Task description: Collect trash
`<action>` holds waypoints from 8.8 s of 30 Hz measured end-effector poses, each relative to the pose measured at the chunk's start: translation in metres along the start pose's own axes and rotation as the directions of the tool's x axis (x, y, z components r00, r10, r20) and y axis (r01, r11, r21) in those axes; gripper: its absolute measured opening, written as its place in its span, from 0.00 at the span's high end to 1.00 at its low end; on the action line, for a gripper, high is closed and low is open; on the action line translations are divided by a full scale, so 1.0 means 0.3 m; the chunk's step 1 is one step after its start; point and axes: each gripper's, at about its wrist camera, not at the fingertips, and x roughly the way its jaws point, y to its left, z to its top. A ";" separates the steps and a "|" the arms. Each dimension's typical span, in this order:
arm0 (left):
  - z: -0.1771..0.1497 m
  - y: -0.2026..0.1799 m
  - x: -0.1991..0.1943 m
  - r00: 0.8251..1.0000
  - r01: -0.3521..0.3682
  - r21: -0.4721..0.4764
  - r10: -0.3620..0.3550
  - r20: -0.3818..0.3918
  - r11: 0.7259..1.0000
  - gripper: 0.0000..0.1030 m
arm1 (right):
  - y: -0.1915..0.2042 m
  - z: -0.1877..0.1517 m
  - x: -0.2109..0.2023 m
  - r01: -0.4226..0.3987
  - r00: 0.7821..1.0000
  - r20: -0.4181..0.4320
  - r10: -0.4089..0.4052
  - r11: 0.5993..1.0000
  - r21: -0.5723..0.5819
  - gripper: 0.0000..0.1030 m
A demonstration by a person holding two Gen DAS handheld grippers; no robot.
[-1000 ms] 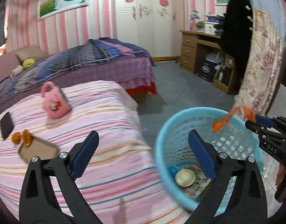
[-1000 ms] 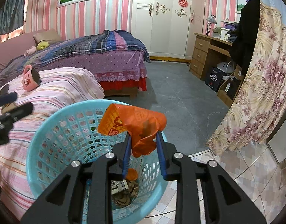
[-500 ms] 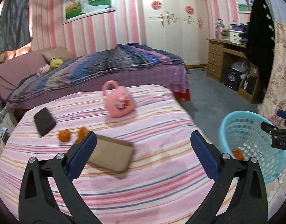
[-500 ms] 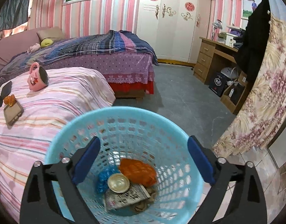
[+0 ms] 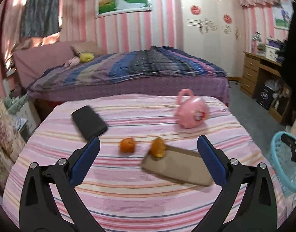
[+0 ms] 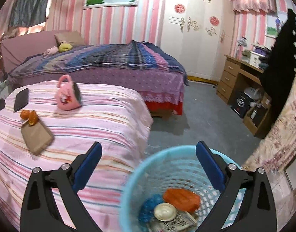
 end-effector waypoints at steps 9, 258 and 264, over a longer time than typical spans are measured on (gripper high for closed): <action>-0.004 0.207 0.042 0.998 -0.059 -0.056 0.058 -0.026 0.997 0.06 | 0.205 0.074 0.047 -0.086 0.996 0.002 0.086 0.996 -0.009 0.07; -0.398 0.054 -0.463 0.991 0.120 -0.034 -0.117 0.060 0.992 0.05 | 0.354 -0.282 -0.503 -0.053 0.989 0.138 0.061 0.997 -0.063 0.04; -0.393 0.024 -0.475 0.989 0.121 -0.016 -0.120 0.084 0.993 0.05 | 0.345 -0.282 -0.509 -0.033 0.986 0.162 0.044 0.997 -0.070 0.04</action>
